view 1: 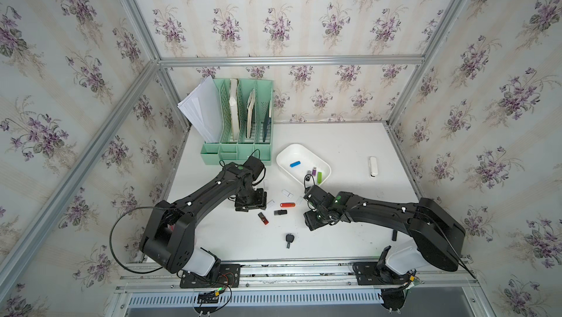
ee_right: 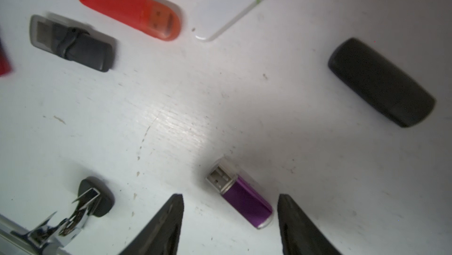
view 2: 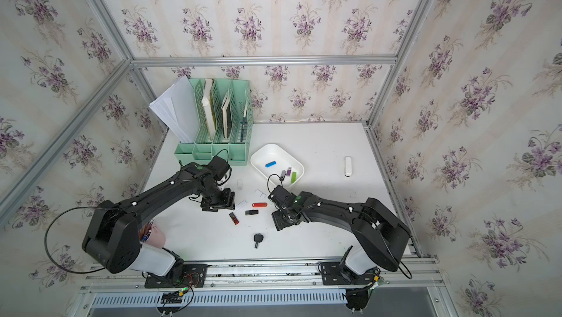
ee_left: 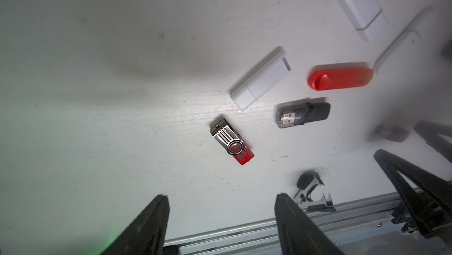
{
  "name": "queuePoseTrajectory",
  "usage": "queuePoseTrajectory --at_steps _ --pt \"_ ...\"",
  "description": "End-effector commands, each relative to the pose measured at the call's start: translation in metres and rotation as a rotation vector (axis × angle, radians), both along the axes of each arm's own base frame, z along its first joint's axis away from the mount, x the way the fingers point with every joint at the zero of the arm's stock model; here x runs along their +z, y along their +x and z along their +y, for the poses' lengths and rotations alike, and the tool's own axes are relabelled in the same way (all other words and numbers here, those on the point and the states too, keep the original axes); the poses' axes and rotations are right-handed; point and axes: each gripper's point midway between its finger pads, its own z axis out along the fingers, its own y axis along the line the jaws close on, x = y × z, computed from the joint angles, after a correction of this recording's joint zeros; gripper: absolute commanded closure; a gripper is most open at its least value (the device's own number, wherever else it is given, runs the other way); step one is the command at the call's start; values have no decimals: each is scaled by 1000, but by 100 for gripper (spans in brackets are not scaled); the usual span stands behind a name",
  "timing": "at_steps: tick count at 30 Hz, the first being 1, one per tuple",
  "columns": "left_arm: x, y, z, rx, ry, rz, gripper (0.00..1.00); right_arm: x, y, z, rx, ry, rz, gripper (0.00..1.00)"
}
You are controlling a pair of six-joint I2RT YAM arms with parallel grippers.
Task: Put the usb flash drive into the storage box
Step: Pick up the USB flash from the center of the board.
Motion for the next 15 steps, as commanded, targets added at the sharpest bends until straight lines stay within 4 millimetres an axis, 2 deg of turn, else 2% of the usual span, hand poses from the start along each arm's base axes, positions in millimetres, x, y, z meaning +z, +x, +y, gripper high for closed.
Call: queuePoseTrajectory --at_steps 1,8,15 --pt "-2 -1 2 13 6 -6 27 -4 0 0 11 -9 -2 35" --pt "-13 -9 6 11 17 26 27 -7 -3 1 21 -19 11 41" --pt "-23 -14 4 0 14 69 27 -14 -6 -1 11 -46 28 52"
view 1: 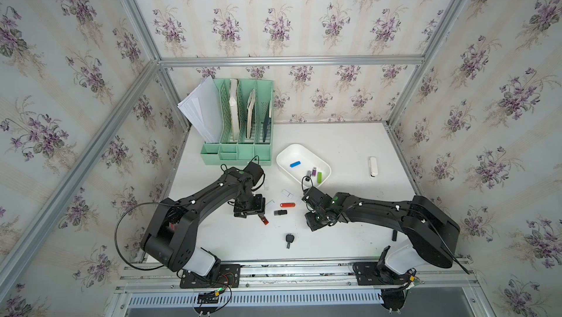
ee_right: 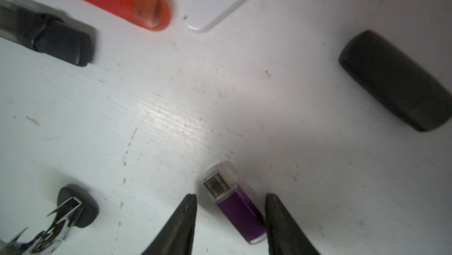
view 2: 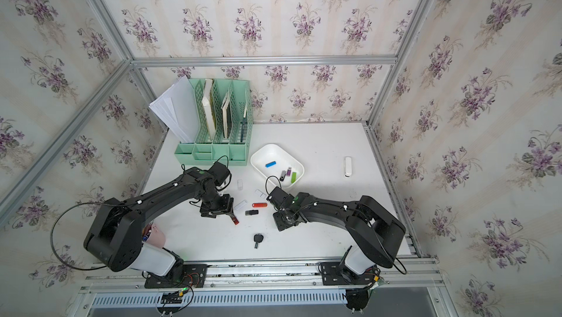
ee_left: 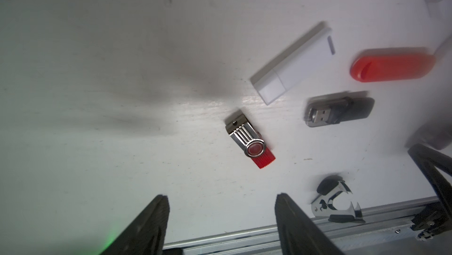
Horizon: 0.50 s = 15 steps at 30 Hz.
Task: Put the usb flash drive into the storage box
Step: Pick up the USB flash from the center of the board.
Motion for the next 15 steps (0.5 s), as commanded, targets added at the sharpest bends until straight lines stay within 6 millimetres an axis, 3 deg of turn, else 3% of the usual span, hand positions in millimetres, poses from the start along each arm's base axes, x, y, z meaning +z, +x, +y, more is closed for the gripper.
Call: queuePoseTrajectory --at_steps 1,6,15 --pt "-2 -1 -2 -7 -11 15 27 -5 -4 -4 -8 -24 22 54" --pt "-7 -2 -1 -16 19 55 27 -9 -6 -7 -11 -46 35 62" --pt "-11 0 -6 -35 93 48 27 -11 -8 -8 -17 -56 48 67"
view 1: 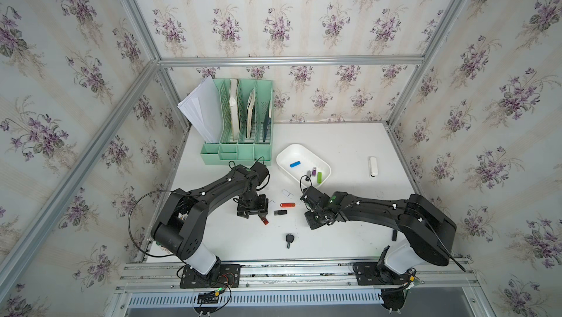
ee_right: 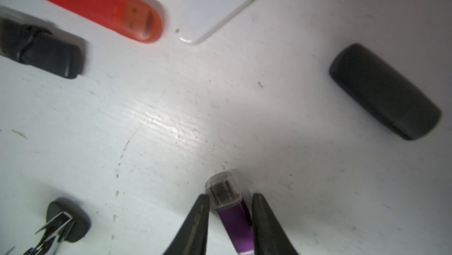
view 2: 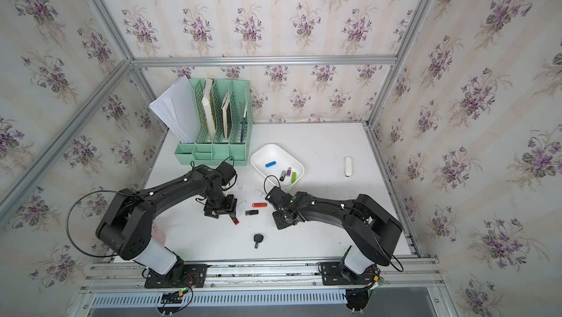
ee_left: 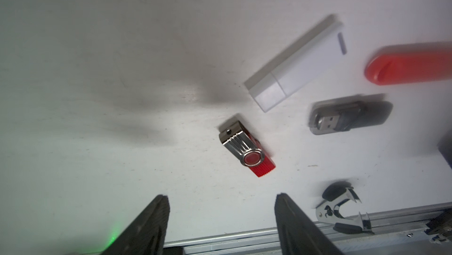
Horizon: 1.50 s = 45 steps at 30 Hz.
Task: Put the usb flash drive into the storage box
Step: Pick up the USB flash from the center of the board.
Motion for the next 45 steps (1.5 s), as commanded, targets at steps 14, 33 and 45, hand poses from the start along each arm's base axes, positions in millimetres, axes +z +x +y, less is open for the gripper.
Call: queuePoseTrajectory --at_steps 14,33,45 --pt "-17 13 -7 36 127 -74 28 -12 -17 -11 -15 -27 73 68" --pt "-31 5 -11 9 127 -23 44 -18 -22 -15 -17 -39 90 70" --pt "-34 -4 -5 14 128 -19 51 -21 -25 -14 -13 -45 100 71"
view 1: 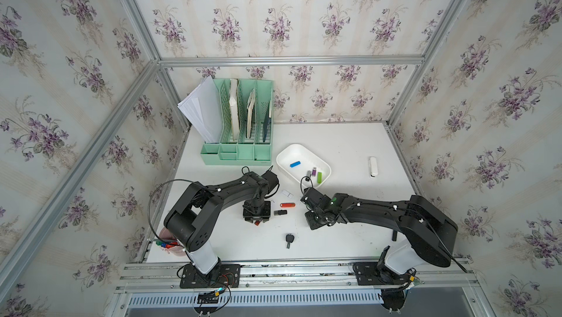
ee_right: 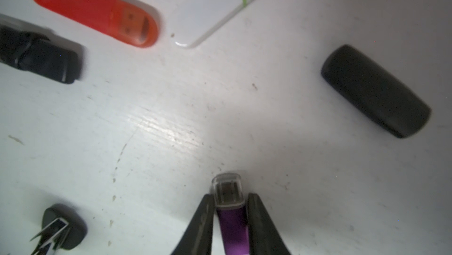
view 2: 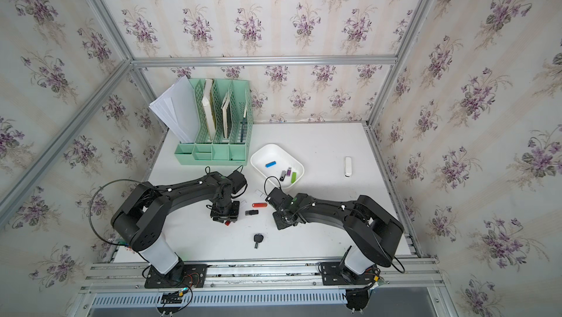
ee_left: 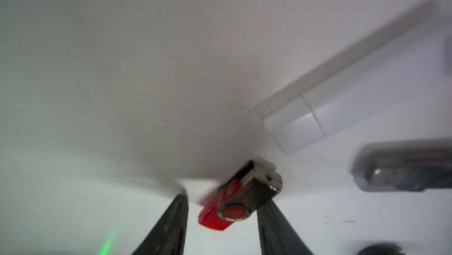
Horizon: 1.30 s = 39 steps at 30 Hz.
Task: Put the usb flash drive into the storage box
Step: Pick up the USB flash from the center of the board, then place the USB flash in the storage box.
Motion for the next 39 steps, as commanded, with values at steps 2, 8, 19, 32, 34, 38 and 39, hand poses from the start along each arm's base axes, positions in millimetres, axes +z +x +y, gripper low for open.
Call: queuePoseTrajectory --at_steps 2,8,19,32,34,38,39 --pt "1 6 -4 -12 -4 -9 52 -15 -24 -11 2 -38 116 72" --pt "0 7 -6 -20 -10 -4 59 -14 -24 -12 1 -43 114 73" --pt "-2 7 -7 -23 -16 1 71 -10 -22 -13 -13 -44 102 75" --pt "-2 7 -7 -26 -18 1 77 9 -17 -8 -23 -9 68 77" --pt "-2 7 -7 -27 -18 2 77 16 -14 -6 -24 -1 58 77" --pt "-2 7 -7 -27 -20 2 77 35 -7 -1 -28 16 25 78" --pt "-2 8 -7 -28 -21 1 77 41 -5 0 -27 22 14 78"
